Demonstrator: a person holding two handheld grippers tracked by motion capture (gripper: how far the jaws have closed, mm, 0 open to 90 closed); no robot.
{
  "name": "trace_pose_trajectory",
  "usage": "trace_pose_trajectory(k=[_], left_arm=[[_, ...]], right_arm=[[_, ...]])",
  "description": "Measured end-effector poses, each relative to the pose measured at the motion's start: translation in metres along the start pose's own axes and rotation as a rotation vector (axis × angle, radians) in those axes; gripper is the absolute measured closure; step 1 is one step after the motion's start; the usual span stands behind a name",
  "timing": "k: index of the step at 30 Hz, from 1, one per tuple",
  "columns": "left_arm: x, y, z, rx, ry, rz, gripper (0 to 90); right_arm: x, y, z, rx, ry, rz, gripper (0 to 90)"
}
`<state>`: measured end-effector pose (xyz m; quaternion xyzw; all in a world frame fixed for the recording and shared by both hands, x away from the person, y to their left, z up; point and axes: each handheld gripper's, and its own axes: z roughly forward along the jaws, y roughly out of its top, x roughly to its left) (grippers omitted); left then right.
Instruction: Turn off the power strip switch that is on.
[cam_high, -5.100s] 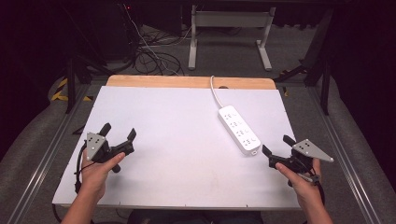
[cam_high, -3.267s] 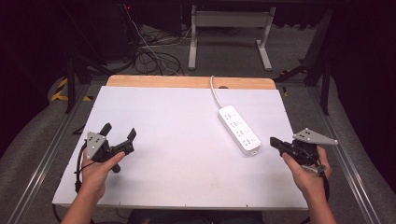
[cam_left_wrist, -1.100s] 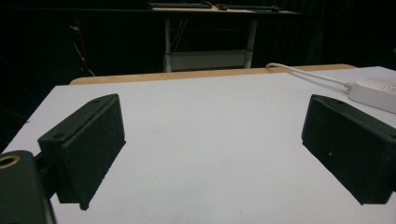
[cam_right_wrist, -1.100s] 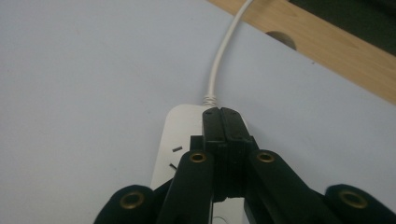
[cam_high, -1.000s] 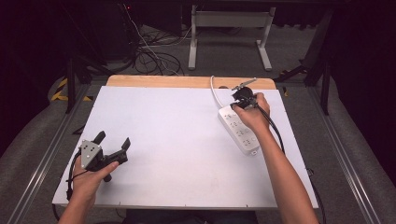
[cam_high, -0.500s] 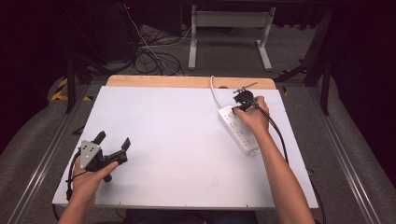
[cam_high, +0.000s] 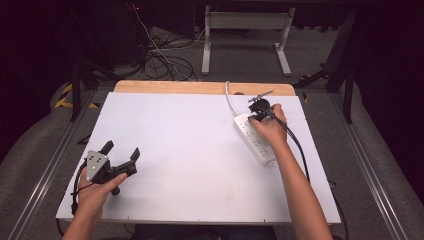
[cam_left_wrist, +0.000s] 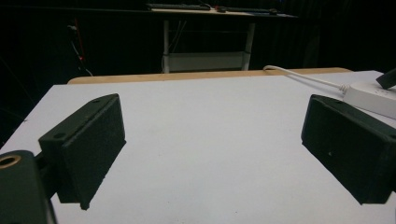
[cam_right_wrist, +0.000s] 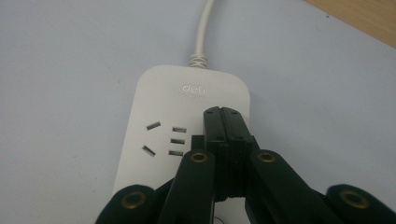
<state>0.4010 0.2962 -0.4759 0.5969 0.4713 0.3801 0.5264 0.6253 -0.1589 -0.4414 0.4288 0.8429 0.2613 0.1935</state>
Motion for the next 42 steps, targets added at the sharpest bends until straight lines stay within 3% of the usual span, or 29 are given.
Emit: trace_pose_trajectory(k=[4,16,21,29,42], left_arm=[[0.0,-0.0003,0.0005,0.001,0.004,0.001,6.6],[0.0027,-0.0008,0.0004,0.005,0.011,-0.014,6.7],[0.0024,-0.0011,0.0011,0.007,0.008,-0.013,6.8],[0.003,-0.0018,0.0025,0.01,0.005,-0.025,6.8],[0.0027,-0.0016,0.0033,0.011,0.0,-0.027,6.8]], right_arm=[[0.0021,-0.0014,-0.0002,-0.008,-0.013,-0.018,90.0],[0.0042,-0.0058,-0.0006,-0.034,-0.026,-0.006,90.0],[0.008,-0.0038,-0.0003,-0.022,-0.052,-0.043,90.0],[0.0041,-0.0043,-0.0003,-0.022,-0.024,-0.009,90.0],[0.0051,-0.0038,0.0009,-0.017,-0.031,-0.006,90.0]])
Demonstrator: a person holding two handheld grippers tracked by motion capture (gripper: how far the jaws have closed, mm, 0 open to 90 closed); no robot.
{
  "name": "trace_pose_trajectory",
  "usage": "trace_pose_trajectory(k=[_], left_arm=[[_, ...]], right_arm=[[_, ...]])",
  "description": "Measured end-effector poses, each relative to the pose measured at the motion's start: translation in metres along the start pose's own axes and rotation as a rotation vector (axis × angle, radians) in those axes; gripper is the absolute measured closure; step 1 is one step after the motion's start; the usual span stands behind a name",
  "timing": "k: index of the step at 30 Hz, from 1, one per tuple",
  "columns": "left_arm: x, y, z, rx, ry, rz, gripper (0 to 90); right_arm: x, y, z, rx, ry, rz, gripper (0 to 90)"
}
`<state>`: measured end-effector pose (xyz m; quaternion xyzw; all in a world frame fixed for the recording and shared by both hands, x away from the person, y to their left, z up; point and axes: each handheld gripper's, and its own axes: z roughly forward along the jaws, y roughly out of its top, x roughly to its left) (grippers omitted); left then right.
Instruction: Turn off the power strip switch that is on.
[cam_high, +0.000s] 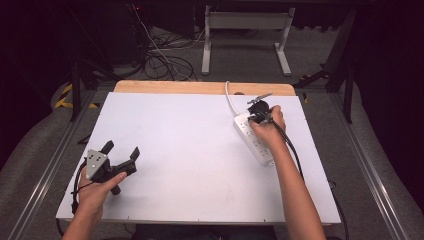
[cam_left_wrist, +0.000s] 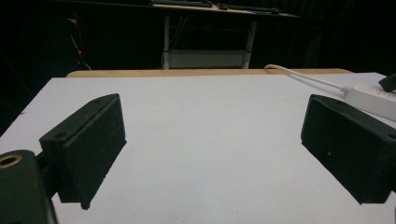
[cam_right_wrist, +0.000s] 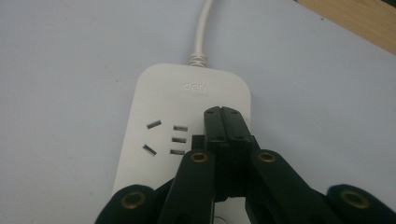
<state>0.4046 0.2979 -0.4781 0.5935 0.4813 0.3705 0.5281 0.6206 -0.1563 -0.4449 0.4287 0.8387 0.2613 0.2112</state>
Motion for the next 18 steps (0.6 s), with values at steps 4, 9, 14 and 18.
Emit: trace_pose_trajectory(k=[4,9,14,18], left_arm=[[-0.0004,0.0,0.0004,-0.001,0.001,-0.002,6.9],[-0.0006,-0.0001,0.001,0.0,-0.001,-0.005,6.9],[-0.0001,-0.0002,0.0012,0.002,-0.002,-0.005,6.9],[0.0001,-0.0003,0.0012,0.001,-0.002,-0.007,6.9]], right_arm=[[0.0002,0.0006,0.0001,0.004,-0.001,-0.001,90.0],[0.001,0.0012,0.0002,0.007,-0.008,-0.005,90.0],[0.0001,0.0006,0.0001,0.004,0.0,-0.008,90.0],[-0.0027,-0.0016,-0.0003,-0.012,0.022,-0.006,90.0]])
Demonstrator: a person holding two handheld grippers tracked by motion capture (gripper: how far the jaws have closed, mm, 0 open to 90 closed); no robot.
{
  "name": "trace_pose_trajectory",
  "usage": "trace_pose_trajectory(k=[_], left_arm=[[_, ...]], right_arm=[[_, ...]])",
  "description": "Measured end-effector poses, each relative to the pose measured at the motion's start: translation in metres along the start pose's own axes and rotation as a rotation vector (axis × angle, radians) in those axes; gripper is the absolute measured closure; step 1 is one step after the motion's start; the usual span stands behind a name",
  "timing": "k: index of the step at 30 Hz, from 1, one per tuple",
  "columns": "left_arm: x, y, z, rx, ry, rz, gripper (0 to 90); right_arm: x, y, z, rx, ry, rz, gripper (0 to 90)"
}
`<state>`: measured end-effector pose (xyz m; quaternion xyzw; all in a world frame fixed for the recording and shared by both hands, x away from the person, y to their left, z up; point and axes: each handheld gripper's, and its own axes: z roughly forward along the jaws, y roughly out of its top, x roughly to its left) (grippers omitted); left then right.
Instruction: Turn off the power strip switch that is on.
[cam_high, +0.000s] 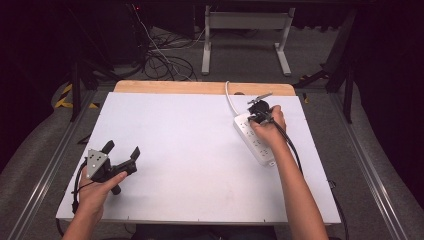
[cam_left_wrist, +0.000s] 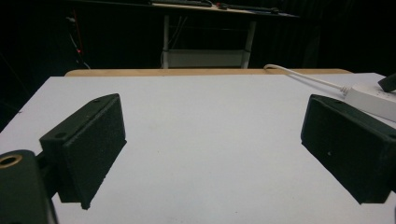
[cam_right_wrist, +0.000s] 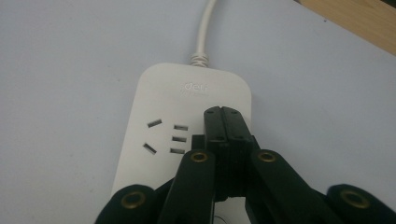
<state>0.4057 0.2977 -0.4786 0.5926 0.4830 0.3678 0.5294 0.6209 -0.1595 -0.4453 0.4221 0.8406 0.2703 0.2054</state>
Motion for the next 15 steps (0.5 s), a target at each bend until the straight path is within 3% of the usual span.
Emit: trace_pose_trajectory(k=[3,15], left_arm=[[0.0001,-0.0001,0.0007,-0.001,0.002,-0.003,6.9],[0.0003,0.0002,0.0,0.0,0.0,-0.002,6.9]], right_arm=[[-0.004,-0.0039,-0.0003,-0.025,0.022,0.028,90.0],[-0.0015,-0.003,-0.0003,-0.021,0.01,0.009,90.0]])
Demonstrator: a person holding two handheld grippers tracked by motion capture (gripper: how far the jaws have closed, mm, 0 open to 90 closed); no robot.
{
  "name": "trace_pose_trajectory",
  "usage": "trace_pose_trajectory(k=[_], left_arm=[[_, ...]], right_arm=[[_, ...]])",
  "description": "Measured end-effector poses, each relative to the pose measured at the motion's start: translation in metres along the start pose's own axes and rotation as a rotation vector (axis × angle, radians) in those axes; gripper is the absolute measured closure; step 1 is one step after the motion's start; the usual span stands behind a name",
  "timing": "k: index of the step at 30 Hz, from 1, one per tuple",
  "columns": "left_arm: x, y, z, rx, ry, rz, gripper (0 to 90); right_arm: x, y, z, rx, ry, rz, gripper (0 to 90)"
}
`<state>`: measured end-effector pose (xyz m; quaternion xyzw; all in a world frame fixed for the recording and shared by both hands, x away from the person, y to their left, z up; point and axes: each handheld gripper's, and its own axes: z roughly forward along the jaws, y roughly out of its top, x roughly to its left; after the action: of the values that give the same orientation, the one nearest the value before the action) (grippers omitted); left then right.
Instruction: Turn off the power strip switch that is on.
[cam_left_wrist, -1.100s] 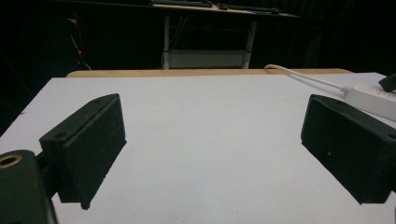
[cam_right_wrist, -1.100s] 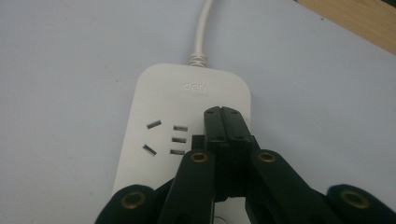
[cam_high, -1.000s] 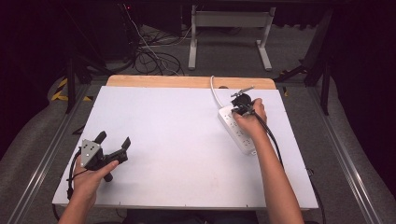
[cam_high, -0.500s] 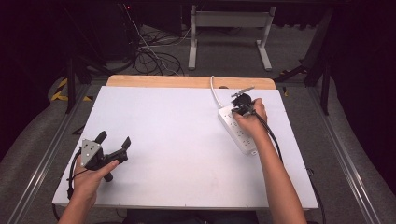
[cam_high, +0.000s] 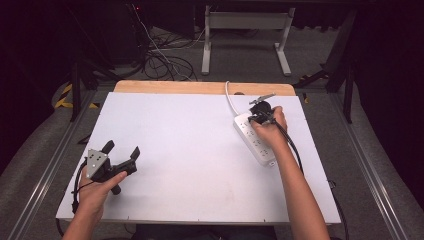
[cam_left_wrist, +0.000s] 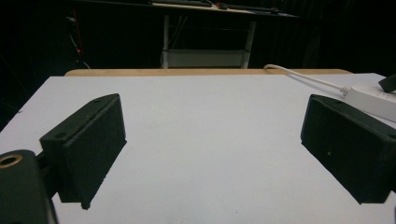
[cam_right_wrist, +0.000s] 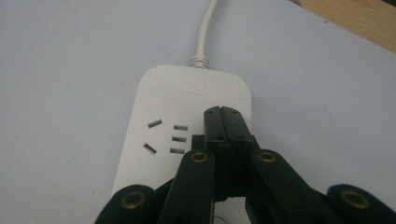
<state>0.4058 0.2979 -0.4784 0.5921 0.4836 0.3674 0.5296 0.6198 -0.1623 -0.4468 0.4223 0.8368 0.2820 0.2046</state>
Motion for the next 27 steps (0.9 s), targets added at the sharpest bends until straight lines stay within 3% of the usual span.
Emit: trace_pose_trajectory(k=[14,27], left_arm=[[-0.001,0.0004,0.0008,-0.007,-0.005,-0.003,7.0],[-0.0023,0.0012,0.0027,-0.007,-0.013,-0.004,7.0]], right_arm=[[0.0033,-0.0009,-0.0009,-0.001,-0.01,-0.003,90.0],[0.002,-0.005,-0.0014,-0.028,-0.004,0.035,90.0]])
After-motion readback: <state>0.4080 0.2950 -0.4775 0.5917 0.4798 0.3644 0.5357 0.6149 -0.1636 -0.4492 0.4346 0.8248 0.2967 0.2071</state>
